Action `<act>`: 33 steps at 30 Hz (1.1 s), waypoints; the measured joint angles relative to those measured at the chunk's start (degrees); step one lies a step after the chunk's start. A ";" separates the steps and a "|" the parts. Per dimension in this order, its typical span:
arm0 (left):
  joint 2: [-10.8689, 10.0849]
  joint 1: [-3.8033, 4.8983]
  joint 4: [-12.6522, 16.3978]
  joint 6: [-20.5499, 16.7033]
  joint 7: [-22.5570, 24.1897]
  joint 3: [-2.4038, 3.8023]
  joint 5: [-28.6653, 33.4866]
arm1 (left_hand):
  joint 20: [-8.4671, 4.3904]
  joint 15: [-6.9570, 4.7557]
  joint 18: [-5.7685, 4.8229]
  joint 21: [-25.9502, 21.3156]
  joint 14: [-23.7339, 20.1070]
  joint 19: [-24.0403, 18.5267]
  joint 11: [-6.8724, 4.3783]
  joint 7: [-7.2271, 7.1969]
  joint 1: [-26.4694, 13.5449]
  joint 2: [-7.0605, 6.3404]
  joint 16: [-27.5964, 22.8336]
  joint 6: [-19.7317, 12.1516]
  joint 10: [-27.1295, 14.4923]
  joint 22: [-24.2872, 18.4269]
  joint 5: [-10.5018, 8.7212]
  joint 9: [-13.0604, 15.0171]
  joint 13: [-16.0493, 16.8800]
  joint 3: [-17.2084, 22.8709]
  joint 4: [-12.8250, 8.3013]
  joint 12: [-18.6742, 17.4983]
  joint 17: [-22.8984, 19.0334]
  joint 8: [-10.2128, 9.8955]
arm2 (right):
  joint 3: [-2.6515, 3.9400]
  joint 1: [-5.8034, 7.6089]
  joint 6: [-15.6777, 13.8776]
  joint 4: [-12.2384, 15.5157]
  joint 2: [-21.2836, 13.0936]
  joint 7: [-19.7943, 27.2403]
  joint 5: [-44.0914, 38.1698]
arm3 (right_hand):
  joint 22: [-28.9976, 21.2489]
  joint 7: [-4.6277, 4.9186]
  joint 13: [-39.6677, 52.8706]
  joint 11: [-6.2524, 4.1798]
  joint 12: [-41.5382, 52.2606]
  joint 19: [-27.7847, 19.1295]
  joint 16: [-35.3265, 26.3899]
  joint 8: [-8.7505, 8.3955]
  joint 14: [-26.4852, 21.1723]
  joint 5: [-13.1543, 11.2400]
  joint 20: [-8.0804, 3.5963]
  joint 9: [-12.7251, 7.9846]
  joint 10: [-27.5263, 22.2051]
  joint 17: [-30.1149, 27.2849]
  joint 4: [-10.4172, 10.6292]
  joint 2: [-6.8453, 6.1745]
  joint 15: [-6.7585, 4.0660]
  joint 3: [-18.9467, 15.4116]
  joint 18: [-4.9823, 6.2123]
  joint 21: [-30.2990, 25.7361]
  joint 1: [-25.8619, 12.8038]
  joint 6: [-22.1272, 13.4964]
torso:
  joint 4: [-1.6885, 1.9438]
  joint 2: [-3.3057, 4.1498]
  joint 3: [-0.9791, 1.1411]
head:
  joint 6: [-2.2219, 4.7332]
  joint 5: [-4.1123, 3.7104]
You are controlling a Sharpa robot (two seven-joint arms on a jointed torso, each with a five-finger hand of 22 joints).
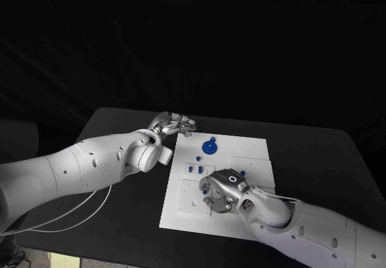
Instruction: Assemble the parts on the task board
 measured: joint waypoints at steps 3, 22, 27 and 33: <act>-0.02 0.00 -0.03 0.00 -0.01 0.00 0.00 | 0.00 0.00 -0.01 0.00 0.00 0.00 0.10 0.00 0.00 0.00 0.00 0.00 -0.10 0.00 0.00 -0.05 0.00 0.00 0.00 0.00 0.00 0.00 | -0.06 -0.07 -0.64 0.49 -0.68 0.05 0.54 | 0.00 1.00 -0.86 0.63 -0.88 -0.20 0.00 -0.53 -0.32 0.00 0.01 -0.27 -1.23 0.00 -0.76 -0.24 0.32 -0.75 -0.90 -0.06 -0.24 -1.41 | 0.01 0.00 -0.01 | 0.10 -0.10; -0.08 0.00 -0.74 0.04 -0.03 0.00 0.01 | 0.00 0.00 -0.03 0.00 0.00 0.00 0.10 0.20 0.00 0.00 -0.22 -0.20 -0.10 0.04 0.00 -0.05 -0.05 0.00 0.00 0.00 0.10 0.00 | 4.09 4.91 -1.79 8.72 -9.90 0.83 5.13 | -0.01 1.47 -1.71 0.50 -0.88 0.48 0.05 -0.49 0.24 0.29 -0.03 -0.24 -1.48 -0.25 -0.84 -0.04 0.56 -0.16 -0.95 -0.37 -0.41 -2.49 | -0.03 -0.05 0.07 | 1.60 -1.71; -0.08 -0.01 -0.86 0.06 -0.03 -0.01 0.01 | 0.00 0.00 -0.03 0.00 0.00 0.00 0.09 0.20 0.00 0.00 -0.22 -0.20 -0.10 0.09 0.00 -0.05 -0.04 0.00 0.00 0.00 0.15 0.00 | 4.44 7.73 1.83 7.78 -12.70 0.92 6.42 | -0.01 1.48 -1.86 0.61 -0.88 0.62 0.23 -0.49 0.34 0.29 -0.14 -0.24 -1.19 -0.26 -0.78 -0.04 0.47 -0.12 -0.95 -0.37 -0.41 -2.49 | -0.07 -0.07 0.04 | 1.97 -2.38; -0.06 -0.02 -1.01 0.08 -0.03 -0.01 0.01 | 0.00 0.00 -0.03 0.00 0.00 0.00 0.09 0.20 0.00 0.00 -0.23 -0.20 -0.09 0.08 0.00 -0.10 -0.04 0.00 0.00 0.00 0.16 -0.01 | 4.35 8.27 6.46 5.60 -13.51 0.65 6.61 | -0.02 1.27 -2.52 0.95 -0.88 0.74 0.23 -0.49 0.55 0.29 -0.10 -0.24 -1.54 -0.35 -1.66 -0.05 0.66 -1.34 -0.95 -0.37 -0.41 -2.70 | -0.04 -0.05 0.04 | 2.25 -2.72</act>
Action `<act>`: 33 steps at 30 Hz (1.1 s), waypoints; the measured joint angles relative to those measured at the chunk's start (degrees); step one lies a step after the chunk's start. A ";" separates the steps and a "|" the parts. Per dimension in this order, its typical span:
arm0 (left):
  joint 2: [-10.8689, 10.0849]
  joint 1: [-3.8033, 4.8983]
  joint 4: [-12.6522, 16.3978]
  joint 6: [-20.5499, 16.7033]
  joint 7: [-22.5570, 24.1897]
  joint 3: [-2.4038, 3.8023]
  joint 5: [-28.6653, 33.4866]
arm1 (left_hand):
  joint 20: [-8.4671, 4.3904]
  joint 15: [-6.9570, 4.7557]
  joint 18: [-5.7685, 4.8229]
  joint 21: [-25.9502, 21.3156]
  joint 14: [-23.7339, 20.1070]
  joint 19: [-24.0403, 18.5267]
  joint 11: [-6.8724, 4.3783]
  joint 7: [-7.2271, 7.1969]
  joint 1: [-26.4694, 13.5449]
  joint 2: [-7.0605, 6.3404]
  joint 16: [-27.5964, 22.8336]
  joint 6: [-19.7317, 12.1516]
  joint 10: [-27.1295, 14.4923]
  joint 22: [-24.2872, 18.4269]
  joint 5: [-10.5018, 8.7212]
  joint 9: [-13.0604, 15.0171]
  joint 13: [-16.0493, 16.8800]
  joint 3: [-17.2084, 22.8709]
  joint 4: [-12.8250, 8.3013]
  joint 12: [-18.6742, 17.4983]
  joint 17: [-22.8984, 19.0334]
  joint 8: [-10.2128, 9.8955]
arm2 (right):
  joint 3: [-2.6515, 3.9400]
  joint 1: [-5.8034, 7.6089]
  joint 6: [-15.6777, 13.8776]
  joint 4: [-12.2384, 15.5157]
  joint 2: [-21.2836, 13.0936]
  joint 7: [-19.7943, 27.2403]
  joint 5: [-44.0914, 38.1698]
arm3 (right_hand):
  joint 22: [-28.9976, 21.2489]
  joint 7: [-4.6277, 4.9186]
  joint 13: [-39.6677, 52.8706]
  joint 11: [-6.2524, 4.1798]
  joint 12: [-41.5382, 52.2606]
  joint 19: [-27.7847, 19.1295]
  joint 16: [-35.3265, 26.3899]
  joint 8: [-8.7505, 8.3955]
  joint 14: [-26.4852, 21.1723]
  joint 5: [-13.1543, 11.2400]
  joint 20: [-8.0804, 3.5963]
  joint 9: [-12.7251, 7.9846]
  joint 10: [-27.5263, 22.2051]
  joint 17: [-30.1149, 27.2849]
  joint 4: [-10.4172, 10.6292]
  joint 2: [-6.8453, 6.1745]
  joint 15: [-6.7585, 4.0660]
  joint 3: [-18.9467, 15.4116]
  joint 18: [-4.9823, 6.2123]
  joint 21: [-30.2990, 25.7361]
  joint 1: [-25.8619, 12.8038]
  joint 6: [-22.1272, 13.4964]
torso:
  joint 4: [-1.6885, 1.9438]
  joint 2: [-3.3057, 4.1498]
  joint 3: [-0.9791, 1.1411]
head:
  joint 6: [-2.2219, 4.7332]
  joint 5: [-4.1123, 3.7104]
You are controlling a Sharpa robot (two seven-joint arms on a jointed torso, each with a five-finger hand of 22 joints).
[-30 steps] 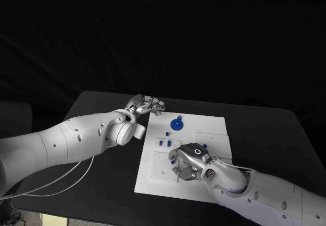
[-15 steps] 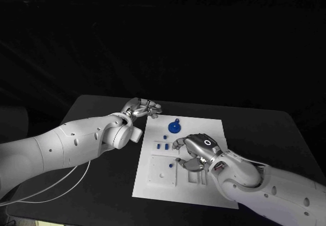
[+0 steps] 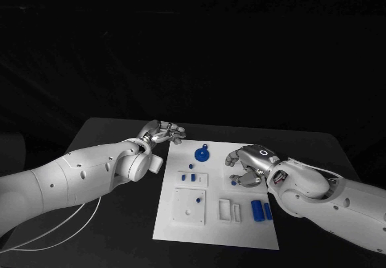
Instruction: Assemble the parts on the task board
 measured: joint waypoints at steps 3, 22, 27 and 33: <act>0.00 0.00 0.00 0.01 0.00 0.00 0.00 | 0.00 0.00 0.00 0.00 0.00 0.00 0.00 0.00 0.00 0.00 0.00 0.00 0.00 0.00 0.00 0.00 -0.05 0.00 0.00 0.00 0.04 0.00 | -0.02 -0.02 1.80 -0.83 0.08 -0.26 -0.34 | 0.00 -0.43 -0.55 0.34 -0.38 -0.20 0.00 0.00 -0.26 -0.51 0.20 -0.10 -1.06 -0.06 -0.71 0.00 0.26 -0.71 0.00 -0.15 0.00 -0.77 | 0.02 0.04 0.03 | 0.06 -0.02; 0.02 -0.01 -0.11 0.04 0.00 -0.01 0.00 | 0.00 0.00 0.00 -0.23 0.00 0.00 0.00 0.00 0.00 0.00 0.00 0.00 0.00 0.04 0.00 0.01 -0.04 0.00 0.00 0.00 0.14 0.00 | -0.76 -0.28 7.02 -3.67 1.73 -1.23 -2.16 | 0.00 -1.17 -1.49 -0.16 0.34 -0.84 0.00 0.83 -0.76 -0.73 0.40 0.32 -1.05 -0.12 0.40 0.21 0.74 0.62 0.00 -0.31 0.90 -0.38 | 0.10 0.12 0.01 | -0.13 0.01; 0.02 -0.01 -0.15 0.05 0.01 -0.01 0.00 | 0.00 0.00 0.00 -0.23 0.00 0.00 0.00 0.00 0.00 0.00 -0.19 0.00 0.00 0.04 0.00 -0.01 -0.04 0.00 0.00 0.00 0.14 0.00 | -0.85 -0.41 7.48 -3.65 1.87 -1.23 -2.31 | 0.00 -1.10 -1.39 -0.53 1.41 -0.71 0.24 1.88 -0.21 -0.73 0.49 0.69 1.21 -0.21 1.85 0.38 0.20 2.35 0.00 -0.31 1.95 1.21 | 0.10 0.12 -0.01 | -0.23 0.02; 0.07 -0.01 -0.20 0.06 0.01 -0.01 0.00 | 0.00 0.00 0.00 -0.23 0.00 0.00 0.00 0.00 0.00 0.00 -0.22 0.00 0.00 0.04 0.00 -0.04 -0.04 0.00 0.00 0.00 0.21 0.00 | -0.89 -0.66 8.12 -3.65 2.09 -1.22 -2.56 | -0.01 -1.68 -0.53 -1.83 2.91 -0.50 0.27 3.24 0.08 -0.73 0.50 1.28 4.51 -0.30 3.01 1.59 -0.93 3.52 0.00 -0.10 3.15 3.51 | 0.09 0.12 -0.03 | -0.35 0.02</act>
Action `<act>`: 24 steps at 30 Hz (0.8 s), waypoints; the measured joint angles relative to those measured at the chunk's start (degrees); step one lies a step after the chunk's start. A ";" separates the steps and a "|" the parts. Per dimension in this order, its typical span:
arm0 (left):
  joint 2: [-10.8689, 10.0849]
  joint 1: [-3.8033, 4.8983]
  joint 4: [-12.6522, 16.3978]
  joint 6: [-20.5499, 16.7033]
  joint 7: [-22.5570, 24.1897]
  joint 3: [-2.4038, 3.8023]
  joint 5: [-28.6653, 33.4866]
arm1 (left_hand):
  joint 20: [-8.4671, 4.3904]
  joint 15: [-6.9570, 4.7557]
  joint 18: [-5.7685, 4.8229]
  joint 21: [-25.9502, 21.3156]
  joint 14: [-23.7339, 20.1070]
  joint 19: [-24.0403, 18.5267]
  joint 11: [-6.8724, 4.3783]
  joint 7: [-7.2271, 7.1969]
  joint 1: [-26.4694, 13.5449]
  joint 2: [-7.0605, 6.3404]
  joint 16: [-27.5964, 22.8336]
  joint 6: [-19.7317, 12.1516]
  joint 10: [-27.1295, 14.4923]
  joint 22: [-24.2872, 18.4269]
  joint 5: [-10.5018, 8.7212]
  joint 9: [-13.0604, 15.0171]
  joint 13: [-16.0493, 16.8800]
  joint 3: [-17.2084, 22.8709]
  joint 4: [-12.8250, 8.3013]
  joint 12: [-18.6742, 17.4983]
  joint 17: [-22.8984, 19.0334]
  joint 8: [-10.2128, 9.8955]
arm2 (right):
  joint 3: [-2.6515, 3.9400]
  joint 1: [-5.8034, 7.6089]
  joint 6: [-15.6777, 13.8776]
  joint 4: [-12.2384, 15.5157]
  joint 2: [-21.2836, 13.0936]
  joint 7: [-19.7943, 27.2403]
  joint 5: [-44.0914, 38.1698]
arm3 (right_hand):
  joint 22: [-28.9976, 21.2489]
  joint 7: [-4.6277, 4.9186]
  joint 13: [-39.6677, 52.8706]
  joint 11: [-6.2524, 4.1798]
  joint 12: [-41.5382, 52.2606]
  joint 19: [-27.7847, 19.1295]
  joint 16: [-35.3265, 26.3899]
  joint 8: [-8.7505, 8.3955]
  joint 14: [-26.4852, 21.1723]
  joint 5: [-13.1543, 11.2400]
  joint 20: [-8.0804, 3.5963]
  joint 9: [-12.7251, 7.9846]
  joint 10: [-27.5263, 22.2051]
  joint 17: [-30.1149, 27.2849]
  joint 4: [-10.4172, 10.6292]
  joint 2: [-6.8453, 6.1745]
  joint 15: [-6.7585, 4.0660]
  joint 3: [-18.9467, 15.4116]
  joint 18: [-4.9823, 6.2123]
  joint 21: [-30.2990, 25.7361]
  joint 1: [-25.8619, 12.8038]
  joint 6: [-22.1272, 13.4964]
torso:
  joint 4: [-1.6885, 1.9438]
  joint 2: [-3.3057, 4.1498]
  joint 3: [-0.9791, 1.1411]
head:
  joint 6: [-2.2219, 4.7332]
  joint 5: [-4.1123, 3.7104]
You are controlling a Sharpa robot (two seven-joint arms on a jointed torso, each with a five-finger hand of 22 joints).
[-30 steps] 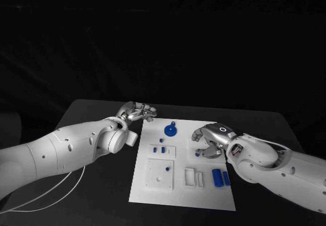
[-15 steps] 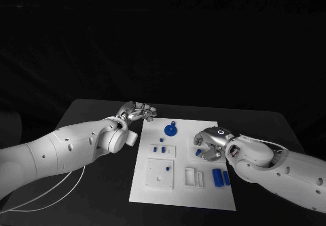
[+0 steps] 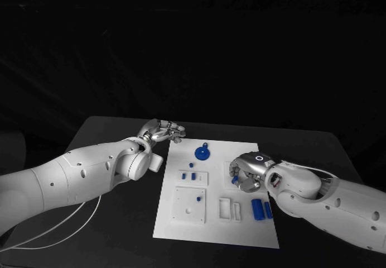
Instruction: Assemble the parts on the task board
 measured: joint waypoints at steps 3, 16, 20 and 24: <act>0.01 0.00 -0.02 0.01 0.00 0.00 0.00 | 0.00 0.00 0.00 0.00 0.00 0.00 0.00 0.00 -0.21 0.21 0.00 0.00 0.00 0.04 0.00 0.00 -0.01 0.00 0.00 0.00 0.03 0.00 | -0.01 -0.08 0.31 -0.19 0.10 0.00 -0.27 | 0.00 -0.59 0.49 -0.49 0.79 0.12 0.00 0.70 -0.06 0.00 -0.11 0.37 1.34 0.00 0.00 0.96 -0.56 0.00 0.00 0.08 0.72 1.04 | 0.00 0.00 -0.01 | -0.09 -0.01; 0.00 0.00 -0.06 0.02 0.00 0.00 0.00 | 0.00 0.00 0.00 0.00 0.00 0.00 0.00 0.00 -0.21 0.21 0.00 0.00 0.00 0.03 0.00 0.00 -0.04 0.00 0.00 0.00 0.10 0.00 | -0.17 -0.26 0.70 -0.93 0.65 -0.24 -1.29 | 0.01 -0.64 0.90 -0.76 0.88 0.23 0.00 0.71 -0.17 0.00 -0.02 0.52 1.77 0.00 -0.28 1.36 -0.79 0.68 0.01 0.08 0.87 1.49 | -0.01 -0.01 0.01 | -0.42 -0.05; 0.00 0.00 -0.07 0.02 0.00 0.00 0.00 | 0.00 0.00 0.00 0.00 0.00 0.00 0.00 0.00 -0.21 0.21 0.00 0.00 0.00 0.03 0.00 0.01 -0.04 0.00 0.00 0.00 0.10 0.00 | -0.21 -0.28 0.58 -1.20 0.84 -0.29 -1.54 | 0.04 -0.64 1.01 -0.76 0.88 0.22 0.00 0.71 -0.17 0.00 -0.02 0.51 1.77 0.00 -0.53 1.66 -0.79 1.21 0.00 0.19 1.16 1.49 | -0.02 -0.02 0.01 | -0.45 -0.02; 0.01 0.00 -0.07 0.02 0.00 0.00 0.00 | 0.00 0.00 0.00 0.00 0.00 0.00 0.00 0.00 -0.21 0.21 0.00 0.00 0.00 0.08 0.00 -0.05 -0.04 0.00 0.00 0.00 0.10 0.00 | -0.29 -0.35 0.08 -1.12 0.83 -0.37 -1.81 | 0.04 -0.96 1.09 -0.97 1.00 0.02 0.00 1.06 -0.17 0.00 -0.20 0.60 1.99 0.01 -0.62 2.19 -0.79 2.23 0.01 0.36 1.71 2.22 | -0.02 -0.03 0.00 | -0.50 -0.02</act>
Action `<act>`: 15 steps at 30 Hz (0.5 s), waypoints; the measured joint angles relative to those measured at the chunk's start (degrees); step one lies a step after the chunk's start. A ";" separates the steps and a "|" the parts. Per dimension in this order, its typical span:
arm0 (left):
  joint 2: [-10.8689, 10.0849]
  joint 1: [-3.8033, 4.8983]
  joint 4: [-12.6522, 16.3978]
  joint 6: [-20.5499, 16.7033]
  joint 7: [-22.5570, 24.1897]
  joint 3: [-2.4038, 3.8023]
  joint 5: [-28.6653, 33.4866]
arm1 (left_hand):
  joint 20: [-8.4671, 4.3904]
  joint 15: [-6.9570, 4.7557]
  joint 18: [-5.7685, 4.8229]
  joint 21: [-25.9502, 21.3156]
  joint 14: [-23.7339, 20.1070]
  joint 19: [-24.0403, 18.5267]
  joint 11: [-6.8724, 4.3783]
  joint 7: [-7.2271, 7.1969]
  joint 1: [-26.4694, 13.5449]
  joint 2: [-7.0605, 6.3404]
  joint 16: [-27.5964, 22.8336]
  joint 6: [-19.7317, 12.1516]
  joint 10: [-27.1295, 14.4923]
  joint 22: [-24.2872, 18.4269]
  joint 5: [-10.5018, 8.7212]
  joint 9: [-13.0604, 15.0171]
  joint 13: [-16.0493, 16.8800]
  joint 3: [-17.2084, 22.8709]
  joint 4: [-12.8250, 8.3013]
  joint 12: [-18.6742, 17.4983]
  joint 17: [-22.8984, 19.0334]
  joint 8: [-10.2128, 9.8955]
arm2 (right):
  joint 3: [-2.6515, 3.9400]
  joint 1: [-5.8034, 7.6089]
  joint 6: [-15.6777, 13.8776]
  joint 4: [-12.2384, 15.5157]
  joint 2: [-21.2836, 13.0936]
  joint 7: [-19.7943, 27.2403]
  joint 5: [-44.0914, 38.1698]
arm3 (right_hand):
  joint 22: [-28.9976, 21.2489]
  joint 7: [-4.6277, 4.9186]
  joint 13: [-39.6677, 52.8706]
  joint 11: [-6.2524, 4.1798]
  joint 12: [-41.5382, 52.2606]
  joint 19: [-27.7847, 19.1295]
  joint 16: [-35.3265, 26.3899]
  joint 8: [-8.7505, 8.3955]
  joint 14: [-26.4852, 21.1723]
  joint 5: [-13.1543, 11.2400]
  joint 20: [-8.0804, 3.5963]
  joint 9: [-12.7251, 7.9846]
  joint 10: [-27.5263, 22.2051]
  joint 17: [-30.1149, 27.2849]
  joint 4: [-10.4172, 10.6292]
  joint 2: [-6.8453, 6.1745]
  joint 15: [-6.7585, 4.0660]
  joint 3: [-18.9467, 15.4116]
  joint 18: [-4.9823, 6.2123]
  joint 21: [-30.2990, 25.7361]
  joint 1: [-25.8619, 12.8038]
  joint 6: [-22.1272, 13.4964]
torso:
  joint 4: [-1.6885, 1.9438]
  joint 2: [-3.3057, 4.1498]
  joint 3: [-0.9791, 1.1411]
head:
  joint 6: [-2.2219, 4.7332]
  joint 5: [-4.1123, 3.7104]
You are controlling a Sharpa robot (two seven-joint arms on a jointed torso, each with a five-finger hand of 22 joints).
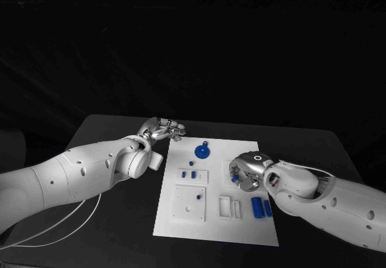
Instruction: Assemble the parts on the task board
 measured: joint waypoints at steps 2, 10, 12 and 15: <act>0.00 0.00 0.00 0.00 0.00 0.00 0.00 | 0.00 0.00 0.00 0.00 0.00 0.00 0.00 0.00 0.00 0.00 0.00 0.00 0.00 0.00 0.00 0.00 0.00 0.00 0.00 0.00 0.00 0.00 | -0.02 -0.10 -0.67 0.23 -0.11 -0.07 -0.11 | 0.00 0.00 0.14 0.00 0.18 -0.01 0.00 0.04 0.00 0.00 -0.01 0.16 0.00 0.00 0.00 0.07 0.00 0.00 0.00 0.00 0.08 0.00 | 0.00 -0.01 0.00 | -0.01 0.00; 0.03 0.00 -0.03 0.02 0.00 0.01 0.00 | 0.00 0.00 0.00 0.00 0.00 0.00 0.00 0.00 0.00 0.00 0.00 0.00 0.00 0.00 0.00 0.00 0.00 0.00 0.00 0.00 0.07 -0.04 | 0.48 -0.20 -4.03 3.75 -1.55 -0.32 -0.18 | -0.01 -0.44 0.58 -0.01 0.98 -0.01 0.00 0.68 0.28 -0.06 -0.01 0.28 0.01 0.00 -0.17 0.51 -0.76 0.94 0.00 0.31 0.53 1.28 | 0.02 -0.01 0.00 | 0.05 0.05; 0.05 0.00 -0.10 0.02 0.00 0.01 0.00 | 0.00 0.00 0.00 0.00 0.00 0.00 0.00 0.00 0.00 0.00 0.00 0.00 0.00 0.00 0.00 0.00 0.00 0.00 0.00 0.00 0.07 -0.04 | 0.96 -0.21 -4.48 4.75 -1.88 -0.32 -0.14 | -0.01 -0.61 0.72 -0.31 1.04 0.18 0.00 0.74 0.47 -0.06 -0.20 0.33 0.31 0.00 -0.18 0.51 -0.95 1.17 0.01 0.31 0.53 1.66 | 0.02 -0.02 0.00 | 0.06 0.09; 0.09 0.00 -0.22 0.02 0.00 0.01 0.00 | 0.00 0.00 0.00 0.00 0.00 0.00 0.00 0.00 0.00 0.00 -0.22 0.00 0.00 -0.01 0.00 0.01 0.00 0.00 0.00 0.00 0.07 0.14 | 1.93 -0.19 -5.20 6.41 -2.27 -0.33 -0.07 | -0.01 -0.65 1.04 -0.32 1.04 0.30 0.00 0.75 0.47 -0.22 -0.32 0.61 0.32 0.00 -0.15 0.50 -0.95 1.28 0.00 0.31 0.53 1.72 | 0.02 -0.04 -0.01 | 0.07 0.20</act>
